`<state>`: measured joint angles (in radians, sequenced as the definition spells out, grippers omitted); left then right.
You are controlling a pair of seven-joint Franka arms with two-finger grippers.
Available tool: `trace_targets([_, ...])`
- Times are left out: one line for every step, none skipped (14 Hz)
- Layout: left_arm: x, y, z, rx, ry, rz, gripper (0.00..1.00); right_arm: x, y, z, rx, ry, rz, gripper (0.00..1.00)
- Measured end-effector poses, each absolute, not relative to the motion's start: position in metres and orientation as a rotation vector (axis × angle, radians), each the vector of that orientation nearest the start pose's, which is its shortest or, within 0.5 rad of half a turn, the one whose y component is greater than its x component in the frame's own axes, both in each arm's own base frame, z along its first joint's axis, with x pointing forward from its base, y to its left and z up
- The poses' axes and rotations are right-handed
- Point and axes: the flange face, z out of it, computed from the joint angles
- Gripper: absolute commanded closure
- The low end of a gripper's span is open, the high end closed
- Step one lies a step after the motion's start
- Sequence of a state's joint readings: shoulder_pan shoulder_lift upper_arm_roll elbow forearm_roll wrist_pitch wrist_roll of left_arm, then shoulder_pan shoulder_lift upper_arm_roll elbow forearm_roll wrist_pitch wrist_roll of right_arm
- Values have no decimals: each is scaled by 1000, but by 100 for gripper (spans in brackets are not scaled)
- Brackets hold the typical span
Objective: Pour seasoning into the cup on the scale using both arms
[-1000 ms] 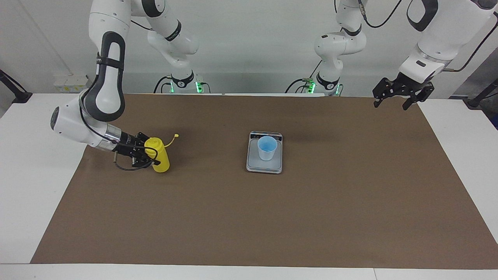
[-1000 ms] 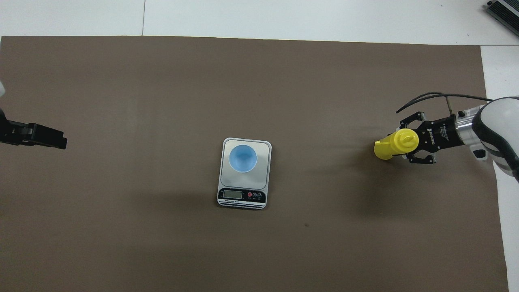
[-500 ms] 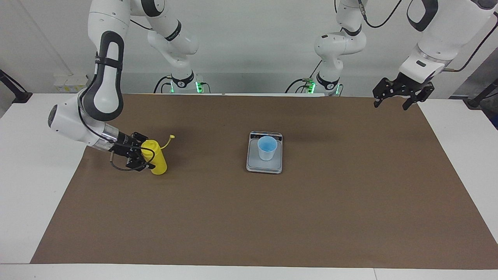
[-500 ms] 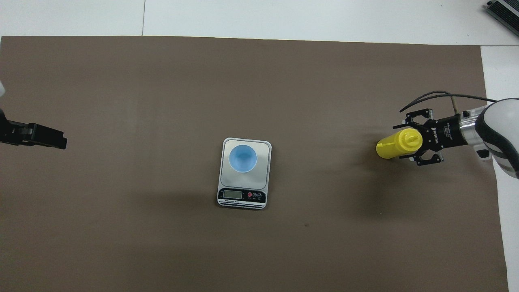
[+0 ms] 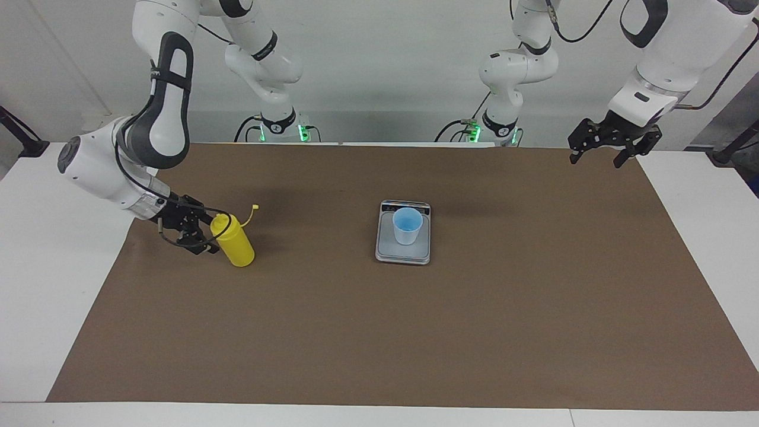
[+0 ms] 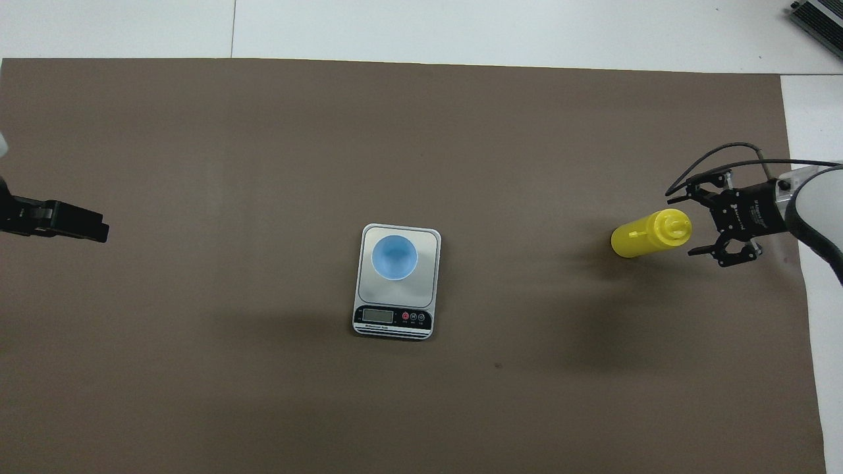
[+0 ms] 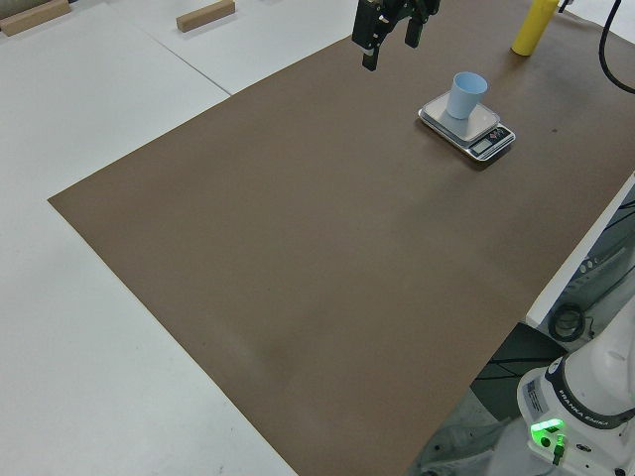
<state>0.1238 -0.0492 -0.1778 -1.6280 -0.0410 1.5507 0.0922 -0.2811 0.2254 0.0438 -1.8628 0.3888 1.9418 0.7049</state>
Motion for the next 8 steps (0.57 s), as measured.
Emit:
trace_targets([536, -36, 622, -3166, 232, 45, 0, 588, -116, 402, -2444, 1436, 276, 0])
trace_targets([536, -36, 622, -3166, 232, 45, 0, 588, -114, 414, -2500, 1393, 234, 0])
trace_targets([536, -36, 622, -3166, 232, 45, 0, 588, -110, 427, -2556, 1335, 192, 0])
trace_targets([536, -36, 622, -3166, 232, 45, 0, 589, -100, 440, -2610, 1264, 151, 0])
trace_targets([536, -36, 622, -3166, 232, 45, 0, 589, -88, 455, -2667, 1189, 107, 0])
trace_targets([536, -36, 622, -3166, 232, 45, 0, 587, -72, 472, -2720, 1107, 64, 0])
trace_targets([536, -36, 622, -3166, 232, 45, 0, 584, -55, 489, -2768, 1010, 27, 0])
trace_targets([536, -36, 622, -3166, 232, 45, 0, 579, -38, 505, -2807, 924, -1, 0])
